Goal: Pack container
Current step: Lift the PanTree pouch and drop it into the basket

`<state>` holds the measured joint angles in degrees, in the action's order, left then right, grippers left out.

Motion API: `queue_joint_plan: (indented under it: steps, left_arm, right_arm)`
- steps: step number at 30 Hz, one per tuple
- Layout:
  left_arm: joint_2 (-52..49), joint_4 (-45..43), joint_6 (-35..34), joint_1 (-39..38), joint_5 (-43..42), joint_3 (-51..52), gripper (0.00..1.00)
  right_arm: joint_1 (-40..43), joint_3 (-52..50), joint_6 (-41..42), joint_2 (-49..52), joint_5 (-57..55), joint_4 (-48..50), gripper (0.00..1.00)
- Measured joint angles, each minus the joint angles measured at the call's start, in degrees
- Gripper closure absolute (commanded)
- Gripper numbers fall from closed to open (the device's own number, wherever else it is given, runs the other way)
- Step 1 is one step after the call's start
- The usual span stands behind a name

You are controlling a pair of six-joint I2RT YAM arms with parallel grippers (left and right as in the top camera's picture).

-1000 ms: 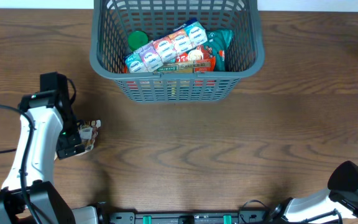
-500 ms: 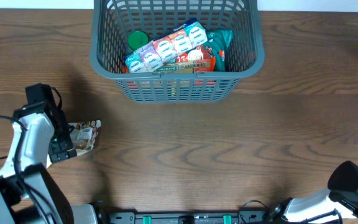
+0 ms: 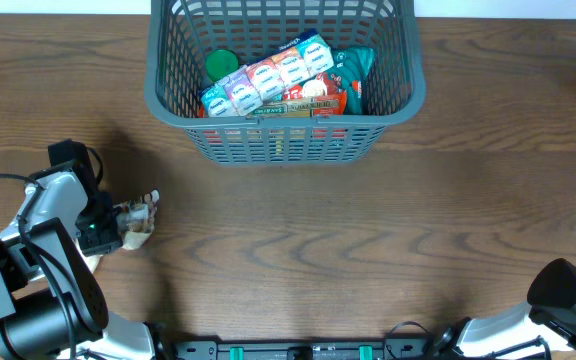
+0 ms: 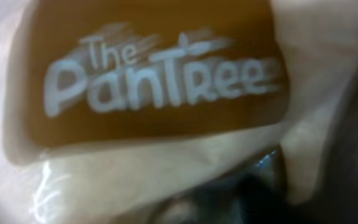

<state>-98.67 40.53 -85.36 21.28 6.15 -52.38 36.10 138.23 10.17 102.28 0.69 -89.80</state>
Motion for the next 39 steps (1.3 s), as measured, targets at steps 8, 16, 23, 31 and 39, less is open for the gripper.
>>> queue_joint_plan:
  steps: [8,16,23,31,39]
  left_arm:
    - [0.76,2.58,5.35,0.11,-2.99,-0.83,0.94]
    - [12.31,4.04,24.09,0.09,-7.93,-8.92,0.94]
    - [23.12,3.93,43.17,-0.04,-17.03,-25.00,0.94]
    - [24.17,-4.42,67.67,-7.04,-22.86,-40.57,0.94]
    - [21.57,-18.21,98.90,-22.16,-24.26,-41.97,0.94]
  right_arm:
    - [0.00,0.00,0.00,0.00,0.00,-1.22,0.01]
    - [0.00,0.00,-0.39,0.00,0.00,-2.25,0.01]
    - [0.00,0.00,-0.61,0.00,0.00,-2.25,0.01]
    - [0.00,0.00,-0.79,0.00,0.00,-1.81,0.01]
    - [0.00,0.00,-0.79,0.00,0.00,-1.64,0.01]
